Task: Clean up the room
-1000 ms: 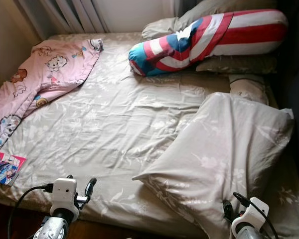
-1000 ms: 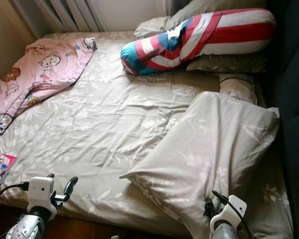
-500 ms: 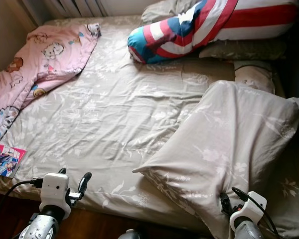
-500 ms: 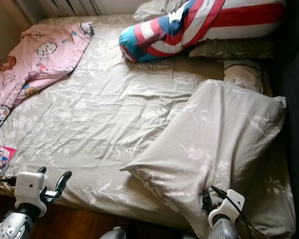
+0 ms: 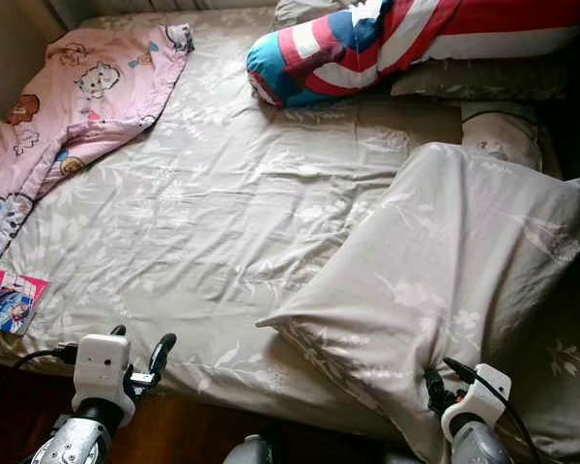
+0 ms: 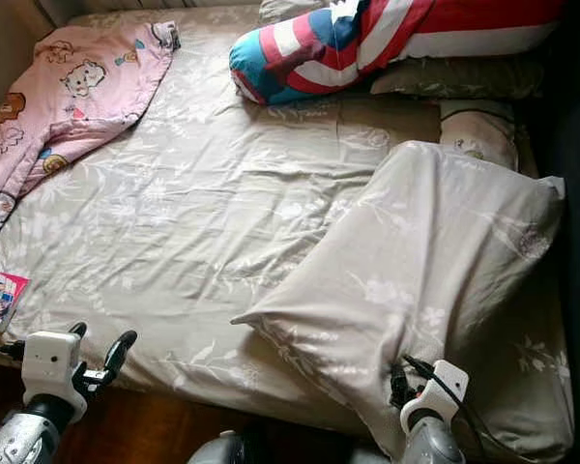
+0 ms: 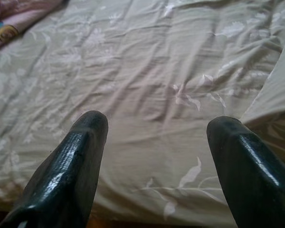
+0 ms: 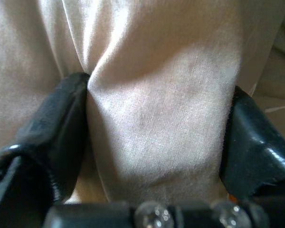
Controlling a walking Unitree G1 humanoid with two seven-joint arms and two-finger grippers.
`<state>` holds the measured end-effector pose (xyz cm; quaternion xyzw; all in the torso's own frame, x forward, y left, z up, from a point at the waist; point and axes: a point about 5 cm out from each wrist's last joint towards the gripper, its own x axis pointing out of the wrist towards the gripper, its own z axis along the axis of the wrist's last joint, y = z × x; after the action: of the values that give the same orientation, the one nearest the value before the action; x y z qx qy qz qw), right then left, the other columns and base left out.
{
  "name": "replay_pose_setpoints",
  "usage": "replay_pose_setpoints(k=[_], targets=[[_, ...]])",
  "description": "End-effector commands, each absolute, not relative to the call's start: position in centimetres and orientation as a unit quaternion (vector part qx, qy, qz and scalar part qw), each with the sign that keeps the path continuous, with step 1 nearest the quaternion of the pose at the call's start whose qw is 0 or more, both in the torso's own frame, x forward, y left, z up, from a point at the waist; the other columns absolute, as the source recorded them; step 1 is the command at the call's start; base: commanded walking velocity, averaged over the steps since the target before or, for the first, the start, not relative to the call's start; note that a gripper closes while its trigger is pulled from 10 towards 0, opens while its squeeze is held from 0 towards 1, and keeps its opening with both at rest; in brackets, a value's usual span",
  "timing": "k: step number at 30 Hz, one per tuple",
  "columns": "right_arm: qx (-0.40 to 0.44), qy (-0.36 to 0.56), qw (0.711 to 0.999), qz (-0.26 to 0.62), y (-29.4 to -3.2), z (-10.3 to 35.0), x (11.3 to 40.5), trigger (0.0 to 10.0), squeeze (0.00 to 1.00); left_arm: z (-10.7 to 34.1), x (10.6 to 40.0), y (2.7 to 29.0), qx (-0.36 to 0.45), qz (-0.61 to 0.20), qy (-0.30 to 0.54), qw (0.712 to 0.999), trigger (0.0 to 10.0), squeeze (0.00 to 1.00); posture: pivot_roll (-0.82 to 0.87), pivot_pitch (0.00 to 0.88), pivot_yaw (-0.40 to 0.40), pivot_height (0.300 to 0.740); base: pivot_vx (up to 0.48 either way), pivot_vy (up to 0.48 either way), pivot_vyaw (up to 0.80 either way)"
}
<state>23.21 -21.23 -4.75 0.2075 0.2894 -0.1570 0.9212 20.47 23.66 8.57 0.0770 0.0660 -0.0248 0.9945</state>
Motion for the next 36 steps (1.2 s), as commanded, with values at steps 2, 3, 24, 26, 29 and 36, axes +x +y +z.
replay_pose_setpoints(k=[2,3,24,26,29,36], targets=[[0.214,0.357,0.901,-0.123,-18.5,-6.9,20.9,0.0,0.00,8.0,19.7,24.0,0.075,-0.018,0.087,0.993,10.0,0.00,0.13,0.327,0.161,0.740,0.000,0.000,0.00],[0.215,0.358,0.900,-0.123,-18.5,-6.9,20.8,0.0,0.00,8.0,19.7,24.1,0.074,-0.017,0.088,0.993,10.0,0.00,0.13,0.327,0.161,0.740,0.000,0.000,0.00],[0.205,0.384,0.887,-0.155,-19.4,-7.9,18.7,0.0,0.00,7.1,20.7,23.8,0.063,-0.015,0.098,0.993,10.0,0.00,0.09,0.275,0.143,0.740,0.000,0.000,0.00],[0.205,0.384,0.886,-0.158,-19.4,-7.9,18.7,0.0,0.00,7.0,20.8,23.8,0.062,-0.013,0.097,0.993,10.0,0.00,0.09,0.268,0.140,0.740,0.000,0.000,0.00],[0.206,0.383,0.885,-0.164,-19.5,-8.0,18.6,0.0,0.00,6.9,21.0,23.8,0.061,-0.011,0.097,0.993,10.0,0.00,0.09,0.263,0.139,0.740,0.000,0.000,0.00],[0.206,0.385,0.883,-0.171,-19.4,-8.0,18.6,0.0,0.00,6.3,21.1,24.1,0.061,-0.005,0.100,0.993,10.0,0.00,0.08,0.234,0.132,0.740,0.000,0.000,0.00]])
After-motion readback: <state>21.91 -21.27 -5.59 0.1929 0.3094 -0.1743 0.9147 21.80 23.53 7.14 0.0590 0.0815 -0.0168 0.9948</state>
